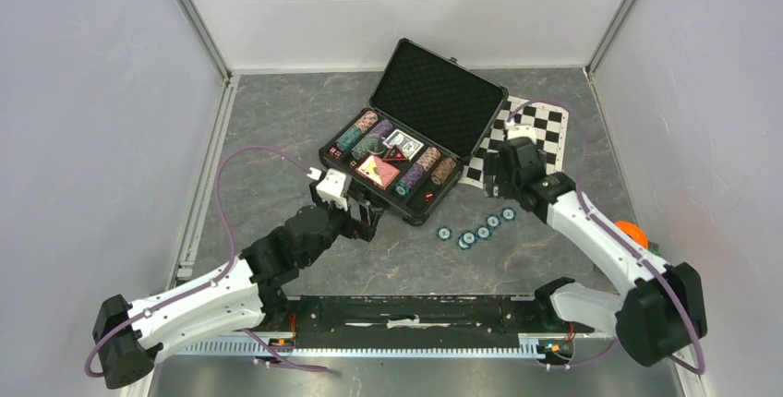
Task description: Pack up texas hold em set
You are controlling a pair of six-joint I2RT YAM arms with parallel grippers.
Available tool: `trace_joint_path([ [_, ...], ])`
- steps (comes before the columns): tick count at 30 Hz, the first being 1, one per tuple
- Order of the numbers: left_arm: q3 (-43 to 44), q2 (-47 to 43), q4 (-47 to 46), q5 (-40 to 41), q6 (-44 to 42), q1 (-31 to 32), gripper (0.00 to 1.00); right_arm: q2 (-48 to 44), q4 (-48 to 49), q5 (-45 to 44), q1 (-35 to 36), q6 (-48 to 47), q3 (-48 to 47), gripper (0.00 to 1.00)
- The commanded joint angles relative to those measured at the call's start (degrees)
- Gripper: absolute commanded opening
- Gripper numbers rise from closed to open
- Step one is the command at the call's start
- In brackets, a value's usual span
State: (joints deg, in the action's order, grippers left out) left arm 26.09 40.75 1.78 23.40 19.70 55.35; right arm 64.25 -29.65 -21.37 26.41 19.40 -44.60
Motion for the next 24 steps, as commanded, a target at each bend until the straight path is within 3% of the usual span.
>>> trace_joint_path([
  [1,-3.98,-3.04,-5.46,-3.16,-5.18,-0.08,1.0,5.22,0.75,3.55,-9.03,3.23,-4.5,0.88],
  [5,-6.12,-4.12,-8.06,-5.04,-5.51,-0.11,1.0,10.66,4.99,9.8,-14.19,3.99,-5.34,0.82],
  [12,-6.56,-5.71,-7.45,-4.52,-5.29,-0.07,1.0,19.32,8.22,20.1,-14.34,4.87,-6.4,0.83],
  [24,-6.4,-4.46,-7.58,-3.55,-5.53,-0.08,1.0,27.28,5.6,15.0,-13.72,5.55,-10.15,0.78],
])
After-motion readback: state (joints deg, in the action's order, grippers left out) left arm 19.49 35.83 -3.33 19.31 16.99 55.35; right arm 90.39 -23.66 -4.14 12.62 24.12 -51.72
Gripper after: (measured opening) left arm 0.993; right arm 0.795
